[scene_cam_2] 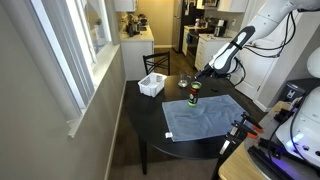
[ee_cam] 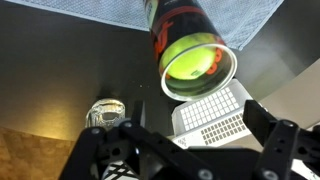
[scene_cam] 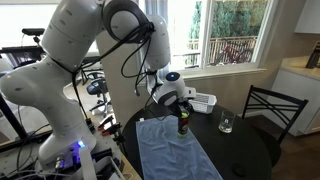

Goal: Put the green ball inside the black container

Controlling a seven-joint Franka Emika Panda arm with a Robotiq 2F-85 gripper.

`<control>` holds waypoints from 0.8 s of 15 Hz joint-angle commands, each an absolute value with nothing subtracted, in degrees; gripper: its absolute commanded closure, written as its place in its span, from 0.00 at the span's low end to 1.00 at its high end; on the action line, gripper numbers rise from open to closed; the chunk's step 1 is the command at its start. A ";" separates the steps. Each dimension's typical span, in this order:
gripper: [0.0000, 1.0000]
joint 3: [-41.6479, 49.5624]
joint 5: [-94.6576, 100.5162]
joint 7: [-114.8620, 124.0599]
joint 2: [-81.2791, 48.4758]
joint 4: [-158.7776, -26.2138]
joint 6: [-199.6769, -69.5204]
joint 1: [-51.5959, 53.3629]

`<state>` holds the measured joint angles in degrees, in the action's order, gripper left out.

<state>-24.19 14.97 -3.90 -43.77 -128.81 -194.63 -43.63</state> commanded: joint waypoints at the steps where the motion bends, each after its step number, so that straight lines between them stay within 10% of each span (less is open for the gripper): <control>1: 0.00 -24.75 14.42 -2.14 -44.09 -128.03 -190.93 -44.20; 12: 0.00 -24.24 13.45 -3.41 -44.29 -127.40 -190.80 -43.19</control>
<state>-24.28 14.17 -2.95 -44.32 -127.36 -190.70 -43.45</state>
